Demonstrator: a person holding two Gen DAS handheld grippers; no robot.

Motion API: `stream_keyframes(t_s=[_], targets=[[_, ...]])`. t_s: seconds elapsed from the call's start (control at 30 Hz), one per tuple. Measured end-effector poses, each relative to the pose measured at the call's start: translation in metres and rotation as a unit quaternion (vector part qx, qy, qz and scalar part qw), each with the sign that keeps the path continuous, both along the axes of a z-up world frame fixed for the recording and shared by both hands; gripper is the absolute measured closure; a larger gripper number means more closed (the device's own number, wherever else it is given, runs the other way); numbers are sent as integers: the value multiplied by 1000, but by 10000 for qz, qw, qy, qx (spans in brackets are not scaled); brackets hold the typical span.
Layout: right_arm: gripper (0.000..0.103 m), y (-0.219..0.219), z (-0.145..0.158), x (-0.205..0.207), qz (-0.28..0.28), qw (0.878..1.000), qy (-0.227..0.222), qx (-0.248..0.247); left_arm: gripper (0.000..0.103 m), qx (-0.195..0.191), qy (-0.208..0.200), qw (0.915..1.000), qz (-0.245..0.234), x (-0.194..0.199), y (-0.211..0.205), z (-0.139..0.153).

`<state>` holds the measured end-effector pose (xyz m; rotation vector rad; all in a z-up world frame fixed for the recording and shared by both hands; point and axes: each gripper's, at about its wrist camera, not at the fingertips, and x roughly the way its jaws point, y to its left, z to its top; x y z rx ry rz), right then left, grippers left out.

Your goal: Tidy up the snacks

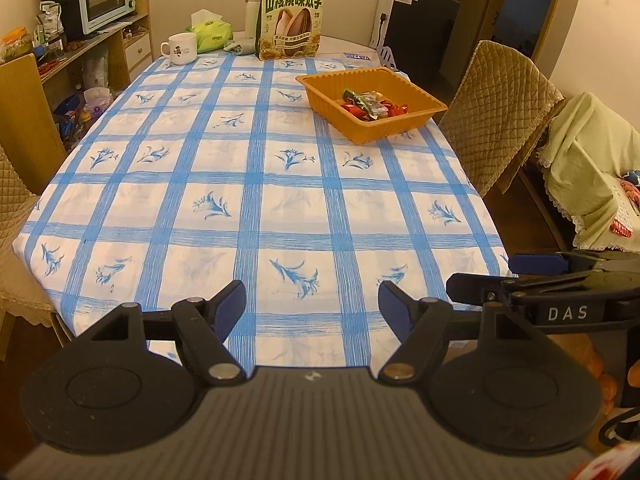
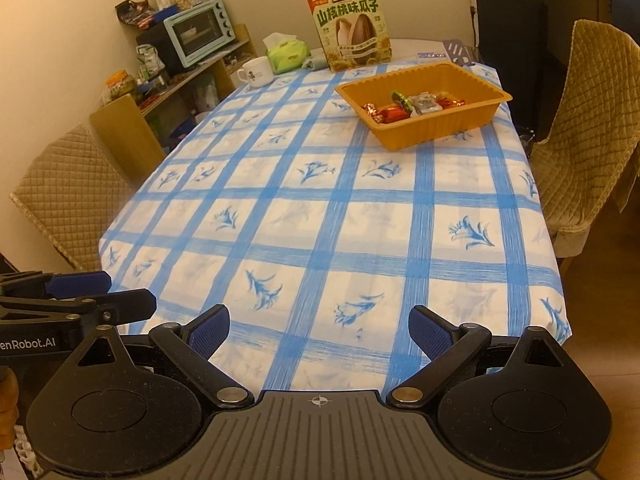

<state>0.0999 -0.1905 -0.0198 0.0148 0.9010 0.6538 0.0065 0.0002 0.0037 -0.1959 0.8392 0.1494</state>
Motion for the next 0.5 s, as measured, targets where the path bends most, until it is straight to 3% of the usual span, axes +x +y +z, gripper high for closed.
stream_keyframes(t_s=[0.5], targets=[[7,6,1,-6,15,10000,-48,13,32,-11,-28,10000,16,-9,3,0]])
